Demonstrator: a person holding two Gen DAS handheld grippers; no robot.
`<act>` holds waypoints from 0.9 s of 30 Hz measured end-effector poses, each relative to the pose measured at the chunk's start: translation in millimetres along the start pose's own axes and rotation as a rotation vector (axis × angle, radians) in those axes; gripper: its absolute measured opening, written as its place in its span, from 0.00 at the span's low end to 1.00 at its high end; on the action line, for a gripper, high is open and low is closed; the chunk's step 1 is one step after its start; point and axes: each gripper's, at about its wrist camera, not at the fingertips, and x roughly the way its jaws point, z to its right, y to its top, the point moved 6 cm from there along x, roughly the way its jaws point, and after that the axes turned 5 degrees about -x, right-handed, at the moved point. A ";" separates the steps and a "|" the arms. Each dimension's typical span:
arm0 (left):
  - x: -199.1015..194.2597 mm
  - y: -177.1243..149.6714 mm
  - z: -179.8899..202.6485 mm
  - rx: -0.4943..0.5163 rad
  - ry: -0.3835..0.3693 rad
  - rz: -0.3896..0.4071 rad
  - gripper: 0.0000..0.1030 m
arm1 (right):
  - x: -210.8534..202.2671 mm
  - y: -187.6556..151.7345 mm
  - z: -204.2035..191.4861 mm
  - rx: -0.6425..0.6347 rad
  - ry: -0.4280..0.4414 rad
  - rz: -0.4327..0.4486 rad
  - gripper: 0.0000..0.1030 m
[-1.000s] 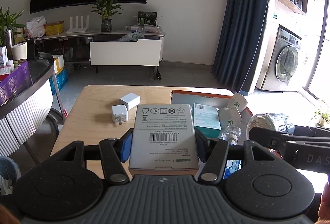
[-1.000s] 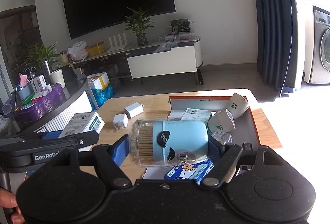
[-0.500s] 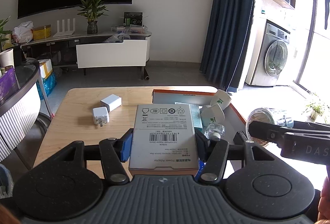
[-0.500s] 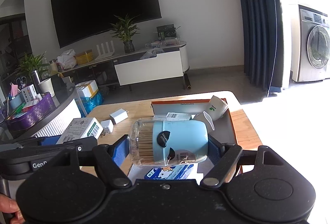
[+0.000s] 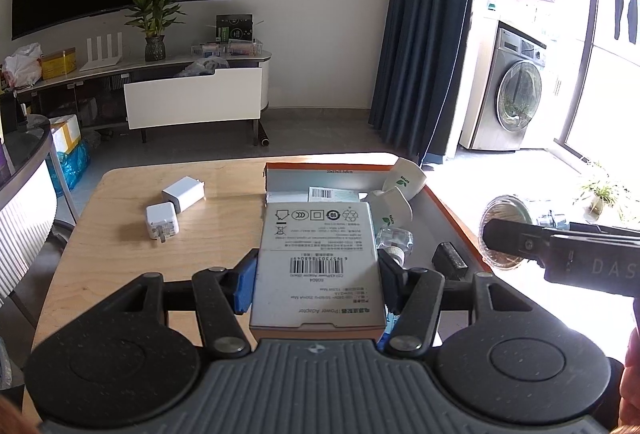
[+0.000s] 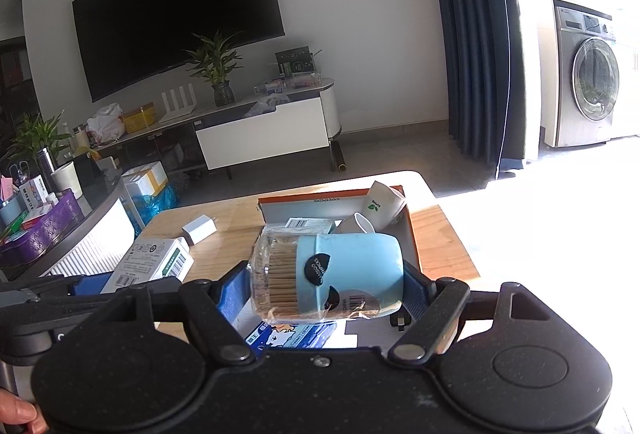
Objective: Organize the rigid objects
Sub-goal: 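Lower the toothpick jar into the tray and open the right gripper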
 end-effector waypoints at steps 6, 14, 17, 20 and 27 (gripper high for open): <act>8.9 -3.5 9.5 0.013 -0.021 -0.019 0.58 | 4.0 -1.7 9.4 0.014 -0.016 -0.012 0.88; 18.4 -7.4 18.7 0.023 -0.035 -0.042 0.58 | 11.9 -7.5 16.8 0.022 -0.028 -0.039 0.88; 21.4 -9.0 19.7 0.025 -0.035 -0.051 0.58 | 14.5 -9.4 17.4 0.023 -0.027 -0.047 0.88; 24.3 -9.2 20.0 0.026 -0.033 -0.058 0.58 | 17.3 -11.7 17.6 0.025 -0.028 -0.056 0.88; 29.9 -7.4 18.8 0.019 -0.030 -0.067 0.58 | 25.2 -10.4 17.9 0.026 -0.023 -0.065 0.88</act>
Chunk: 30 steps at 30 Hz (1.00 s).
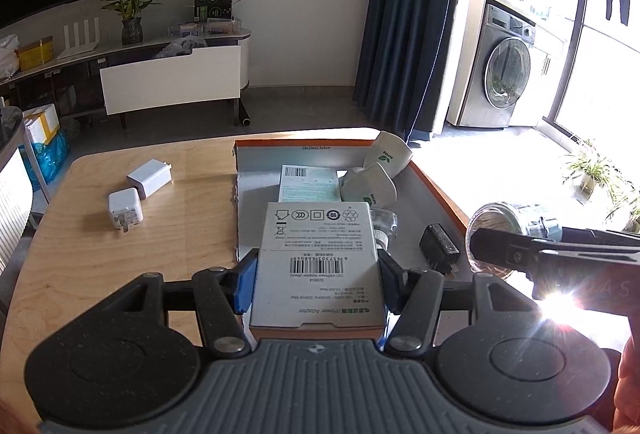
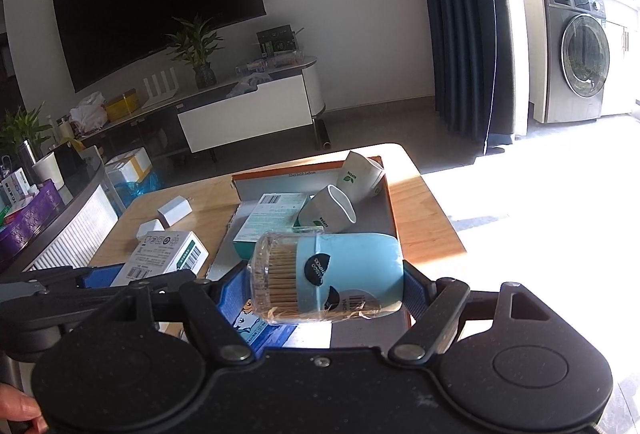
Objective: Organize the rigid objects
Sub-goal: 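Lower the toothpick jar into the tray and open the right gripper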
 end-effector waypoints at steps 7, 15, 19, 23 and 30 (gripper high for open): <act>6.1 6.0 -0.7 -0.002 0.002 -0.007 0.58 | 5.8 3.5 -0.4 0.001 0.001 -0.004 0.88; 17.8 12.9 3.2 0.007 -0.015 -0.024 0.58 | 14.3 15.7 5.6 0.004 -0.008 -0.002 0.88; 24.1 16.6 7.6 0.014 -0.027 -0.033 0.58 | 20.9 22.3 7.6 0.002 -0.010 -0.003 0.88; 29.6 19.9 10.5 0.020 -0.035 -0.040 0.58 | 27.2 26.8 8.8 0.000 -0.009 -0.008 0.88; 40.6 23.4 15.6 0.028 -0.043 -0.054 0.58 | 39.8 34.9 13.3 0.003 -0.012 -0.018 0.88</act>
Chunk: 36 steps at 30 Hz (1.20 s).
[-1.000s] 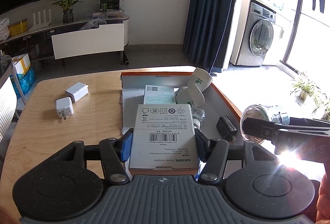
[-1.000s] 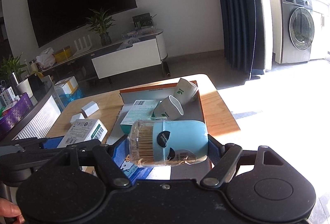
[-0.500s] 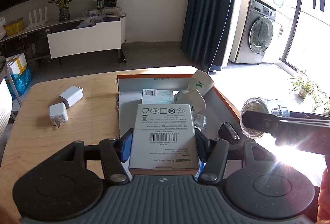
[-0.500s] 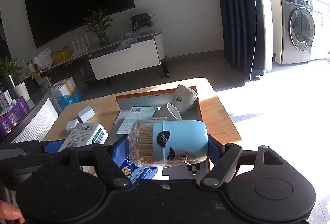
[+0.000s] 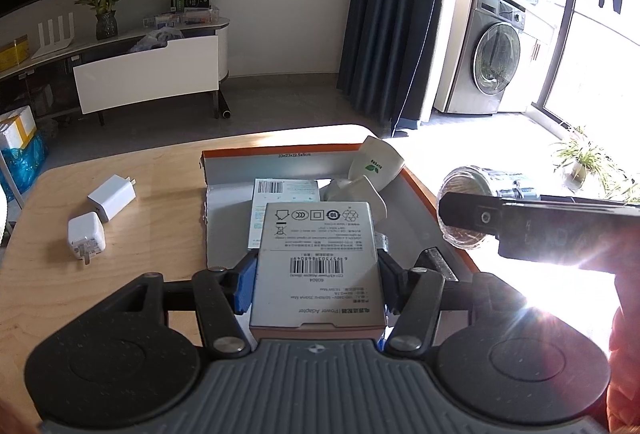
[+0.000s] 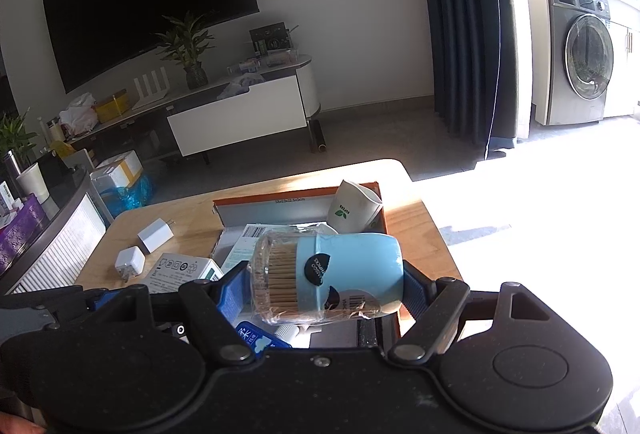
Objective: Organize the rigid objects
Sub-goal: 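Lower the toothpick jar into the tray and open the right gripper, then lower the white charger box into the tray and open the left gripper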
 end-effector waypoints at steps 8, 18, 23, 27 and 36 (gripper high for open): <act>8.7 -2.4 4.5 0.005 -0.025 -0.024 0.58 | 16.2 7.3 3.9 0.000 -0.002 -0.018 0.88; 14.6 -13.8 25.4 0.033 -0.120 -0.065 0.58 | 28.5 9.2 6.2 0.005 0.000 -0.038 0.89; 18.8 -20.9 38.8 0.072 -0.196 -0.097 0.58 | 31.2 8.3 7.0 0.005 -0.005 -0.049 0.89; 17.1 -22.1 39.7 0.076 -0.211 -0.092 0.67 | 27.4 11.2 9.3 0.020 -0.006 -0.032 0.89; 3.8 -6.3 7.9 0.011 -0.102 -0.033 0.72 | 15.9 21.1 0.8 0.017 0.004 0.020 0.89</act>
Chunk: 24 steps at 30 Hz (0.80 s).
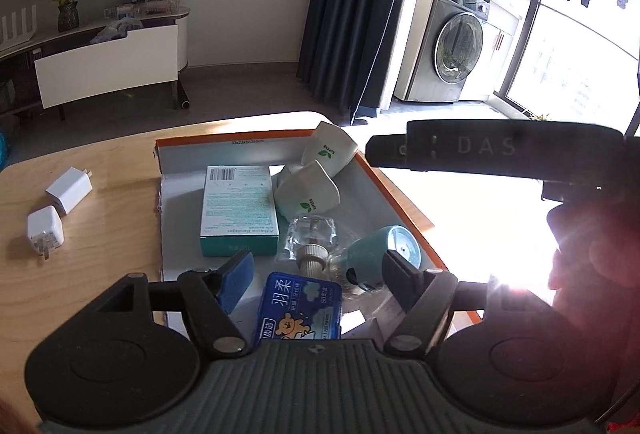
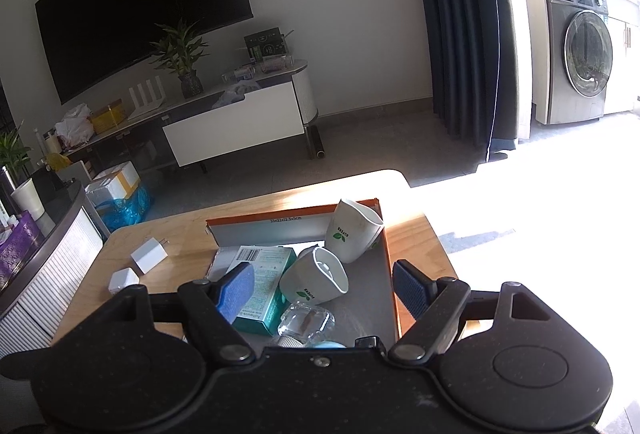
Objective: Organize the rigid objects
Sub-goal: 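Lower the white charger box into the tray and open the left gripper, then move both grippers back toward the two white chargers on the table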
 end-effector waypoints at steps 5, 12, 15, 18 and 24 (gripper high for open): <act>-13.0 7.3 -32.3 -0.053 0.100 0.024 0.75 | 0.5 1.9 -13.2 -0.015 0.017 0.006 0.90; -35.6 13.9 -79.9 -0.136 0.223 0.039 0.80 | 5.6 0.8 -45.1 -0.066 0.072 -0.009 0.92; -44.0 15.2 -95.9 -0.161 0.258 0.044 0.81 | 9.4 0.2 -60.1 -0.086 0.094 -0.019 0.92; -51.6 16.3 -108.1 -0.178 0.285 0.049 0.81 | 12.8 0.0 -75.8 -0.106 0.117 -0.026 0.92; -61.2 17.4 -126.9 -0.205 0.321 0.059 0.82 | 18.6 0.3 -101.0 -0.143 0.150 -0.036 0.92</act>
